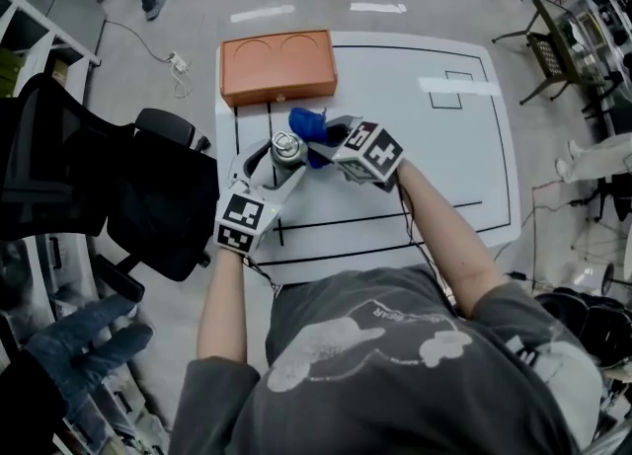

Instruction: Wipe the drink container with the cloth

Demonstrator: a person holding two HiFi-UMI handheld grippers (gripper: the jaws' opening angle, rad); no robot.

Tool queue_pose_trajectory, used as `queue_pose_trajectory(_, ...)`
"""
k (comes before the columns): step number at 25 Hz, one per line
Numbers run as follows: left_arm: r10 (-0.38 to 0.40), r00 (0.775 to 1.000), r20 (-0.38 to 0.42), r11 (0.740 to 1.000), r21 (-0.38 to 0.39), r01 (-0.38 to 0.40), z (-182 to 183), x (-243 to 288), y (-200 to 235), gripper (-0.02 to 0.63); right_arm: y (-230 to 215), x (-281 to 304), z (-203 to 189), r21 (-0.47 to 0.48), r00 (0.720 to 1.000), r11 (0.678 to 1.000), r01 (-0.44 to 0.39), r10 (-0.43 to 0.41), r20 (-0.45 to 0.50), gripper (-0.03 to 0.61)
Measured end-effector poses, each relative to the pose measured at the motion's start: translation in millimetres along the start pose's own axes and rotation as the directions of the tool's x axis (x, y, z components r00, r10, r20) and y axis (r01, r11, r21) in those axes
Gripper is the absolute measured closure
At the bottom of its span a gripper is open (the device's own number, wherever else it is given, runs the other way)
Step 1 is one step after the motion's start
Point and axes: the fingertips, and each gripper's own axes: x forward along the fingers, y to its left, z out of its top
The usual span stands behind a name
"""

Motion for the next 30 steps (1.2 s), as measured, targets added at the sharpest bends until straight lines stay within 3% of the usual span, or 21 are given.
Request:
queue_pose_trajectory(7, -0.096, 0.995, -0.031, 0.994, 0.053, 0.098, -0.1, 1.4, 0.3, 0.319, -3.0, 16.4, -21.8, -0.043, 0.992, 0.999, -0.030, 0.025, -0.124, 0.538)
queue_pose_trajectory(13, -0.131, 0.991, -0.018, 0.989, 0.073, 0.132, 0.2, -0.6, 0.9, 0.318, -0.7, 13.9, -22.2, -0.037, 0.995, 0.999, -0.003, -0.001, -0.101, 0.538)
queue_pose_trajectory(17, -0.081, 0.997, -0.015, 0.996, -0.034, 0.080, -2.7, -2.2, 2.7, 0.318, 3.2, -3.5, -20.5, -0.017, 0.998, 1.000, 0.017, -0.018, -0.055, 0.537)
queue_pose_trajectory(21, 0.092, 0.996, 0.022, 0.988, -0.124, -0.088, -1.7, -11.8, 5.5, 0.309, 5.8, -25.9, -19.9, -0.008, 0.999, 0.999, 0.041, -0.041, -0.013, 0.537)
queue_pose_trajectory(23, 0.217, 0.975, 0.049, 0.953, -0.229, -0.201, 1.8, -16.4, 7.5, 0.290, 3.9, -37.5, -19.5, -0.004, 0.998, 0.998, 0.059, -0.059, 0.005, 0.537)
queue_pose_trajectory(25, 0.326, 0.945, 0.037, 0.898, -0.324, -0.297, 0.7, -17.2, 5.6, 0.271, 2.3, -48.0, -19.9, 0.004, 0.997, 0.997, 0.074, -0.074, 0.020, 0.537)
queue_pose_trajectory(30, 0.501, 0.862, -0.079, 0.774, -0.405, -0.487, -14.7, -6.5, 7.4, 0.252, -0.2, -66.2, -24.9, 0.006, 0.995, 0.996, 0.087, -0.087, 0.038, 0.537)
